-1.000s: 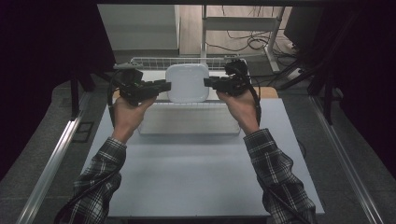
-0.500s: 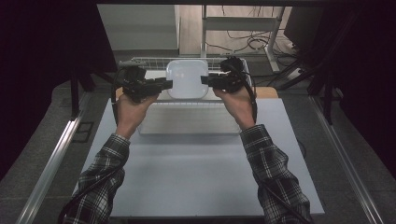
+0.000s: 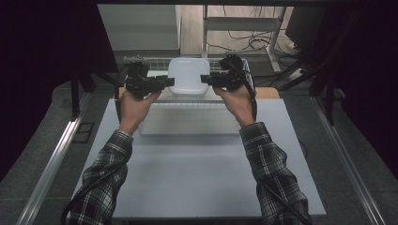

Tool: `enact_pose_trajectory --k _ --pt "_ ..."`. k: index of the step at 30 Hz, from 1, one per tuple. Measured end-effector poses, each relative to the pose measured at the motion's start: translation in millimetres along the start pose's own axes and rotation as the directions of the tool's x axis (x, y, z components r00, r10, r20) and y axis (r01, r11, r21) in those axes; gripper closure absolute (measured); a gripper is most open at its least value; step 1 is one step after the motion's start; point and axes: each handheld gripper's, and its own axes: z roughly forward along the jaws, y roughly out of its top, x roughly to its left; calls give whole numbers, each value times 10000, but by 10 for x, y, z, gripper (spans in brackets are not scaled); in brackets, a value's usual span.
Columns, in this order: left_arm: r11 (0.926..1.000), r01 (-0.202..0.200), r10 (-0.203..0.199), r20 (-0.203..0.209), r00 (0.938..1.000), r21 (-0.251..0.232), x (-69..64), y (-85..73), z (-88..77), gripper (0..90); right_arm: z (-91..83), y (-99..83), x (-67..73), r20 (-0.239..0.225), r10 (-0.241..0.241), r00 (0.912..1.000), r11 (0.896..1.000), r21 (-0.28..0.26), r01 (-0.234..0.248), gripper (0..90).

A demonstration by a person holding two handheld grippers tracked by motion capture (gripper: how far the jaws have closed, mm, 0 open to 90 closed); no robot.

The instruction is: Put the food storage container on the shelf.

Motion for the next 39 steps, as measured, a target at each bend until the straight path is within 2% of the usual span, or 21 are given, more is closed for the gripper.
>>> enact_pose_trajectory --k 4,7,8,15,16,17,19,20,21,23,25,28,31,34,36,39 --pt "10000 41 -41 -119 9999 34 7 40 39 599 37 16 -42 31 226 9997 9997 -34 -226 541" --pt "10000 22 -20 -301 9995 60 16 82 71 592 67 29 -33 760 -97 9971 9999 -82 104 559" --pt "10000 67 -65 -360 9993 58 21 98 84 586 81 32 -36 812 -114 9966 9999 -69 120 566" --pt "9996 263 -258 -497 9984 94 82 157 147 577 141 49 -66 770 160 9969 9997 -202 -145 591" --pt "9989 473 -472 -440 9979 -5 106 159 167 570 142 47 -68 760 210 9969 9996 -217 -194 592" --pt "9988 497 -498 -456 9977 -45 110 157 169 567 140 44 -68 769 201 9968 9996 -226 -184 592" --pt "9990 445 -447 -522 9976 -66 107 156 169 551 136 42 -66 792 185 9967 9996 -246 -166 591" --pt "9997 152 -169 -927 9955 -187 80 153 152 543 122 37 -52 870 123 9961 9995 -302 -97 590" --pt "9997 84 -107 -926 9957 -248 76 152 136 532 116 35 -48 881 95 9961 9995 -311 -68 584" --pt "9992 104 -131 -672 9977 -394 65 145 109 499 93 24 -44 736 62 9973 9993 -376 -34 554" --pt "9994 -40 25 -445 9990 -340 52 128 96 443 67 5 -40 530 9 9986 9989 -476 16 494" --pt "9987 -406 396 -316 9987 -318 34 77 82 339 52 -41 -33 315 -185 9993 9988 -439 198 383" --pt "9987 -441 446 192 9988 -268 28 16 80 269 52 -102 -30 46 -364 9993 9982 -476 365 276" --pt "9982 -542 553 449 9975 -253 7 -34 73 208 44 -159 -11 -144 -575 9982 9968 -566 566 184" --pt "9975 -703 706 465 9964 -70 -10 -67 71 150 35 -193 5 -84 -648 9979 9963 -562 642 148" --pt "9958 -904 899 321 9954 164 -35 -133 65 122 34 -240 24 28 -789 9969 9962 -377 789 121"
